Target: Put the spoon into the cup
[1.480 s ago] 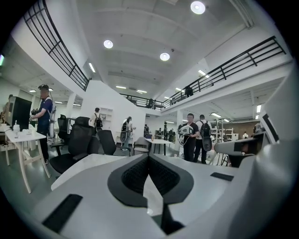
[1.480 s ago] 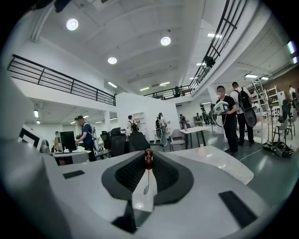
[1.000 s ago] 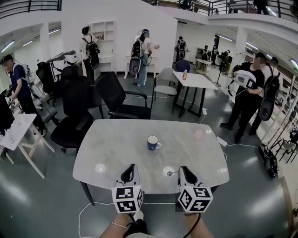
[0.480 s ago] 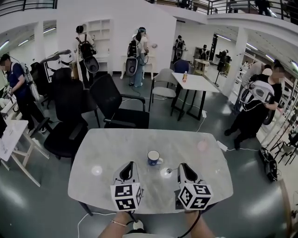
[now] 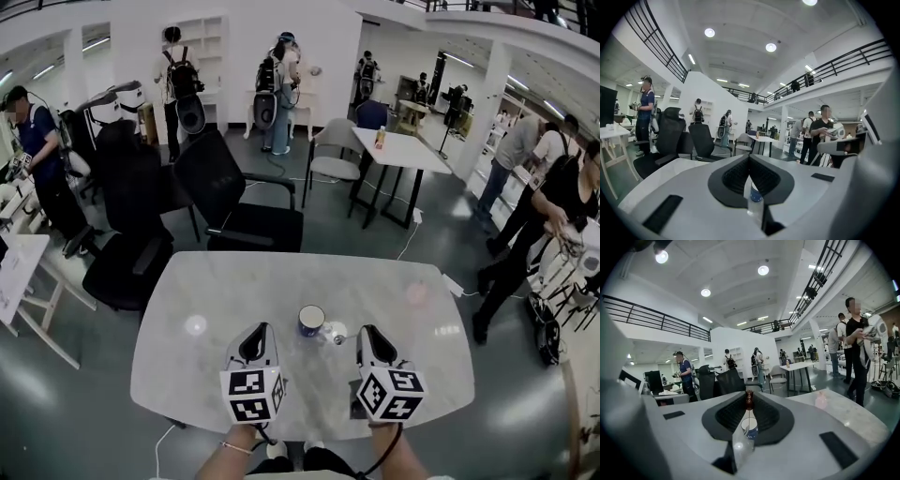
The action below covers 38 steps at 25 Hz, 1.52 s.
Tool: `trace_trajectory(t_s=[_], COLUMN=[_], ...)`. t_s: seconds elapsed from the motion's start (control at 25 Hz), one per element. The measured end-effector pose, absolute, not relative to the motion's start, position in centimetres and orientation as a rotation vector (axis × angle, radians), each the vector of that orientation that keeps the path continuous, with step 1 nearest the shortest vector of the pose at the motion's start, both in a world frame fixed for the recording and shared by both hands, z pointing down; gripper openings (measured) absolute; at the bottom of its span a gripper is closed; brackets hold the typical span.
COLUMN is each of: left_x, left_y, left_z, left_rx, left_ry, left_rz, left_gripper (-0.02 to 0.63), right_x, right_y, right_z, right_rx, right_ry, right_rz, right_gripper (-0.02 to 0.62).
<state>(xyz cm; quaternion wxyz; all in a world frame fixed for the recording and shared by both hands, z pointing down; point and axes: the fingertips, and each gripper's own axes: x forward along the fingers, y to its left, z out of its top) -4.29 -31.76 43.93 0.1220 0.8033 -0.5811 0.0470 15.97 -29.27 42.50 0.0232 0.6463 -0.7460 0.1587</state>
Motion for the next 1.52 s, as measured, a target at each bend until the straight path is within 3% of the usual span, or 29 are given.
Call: trace_trajectory(t_s=[1.52], left_x=[-5.9], left_y=[-36.6], left_z=[52.0], left_rx=[2.161], left_ry=[-1.745], left_rz=[0.282], left_gripper=[0.018], right_x=[14.0], right_y=[-37.9], right_z=[50.2], right_rx=[1.828], right_ry=[-2.311], right_rz=[0.625], right_gripper=[0.066])
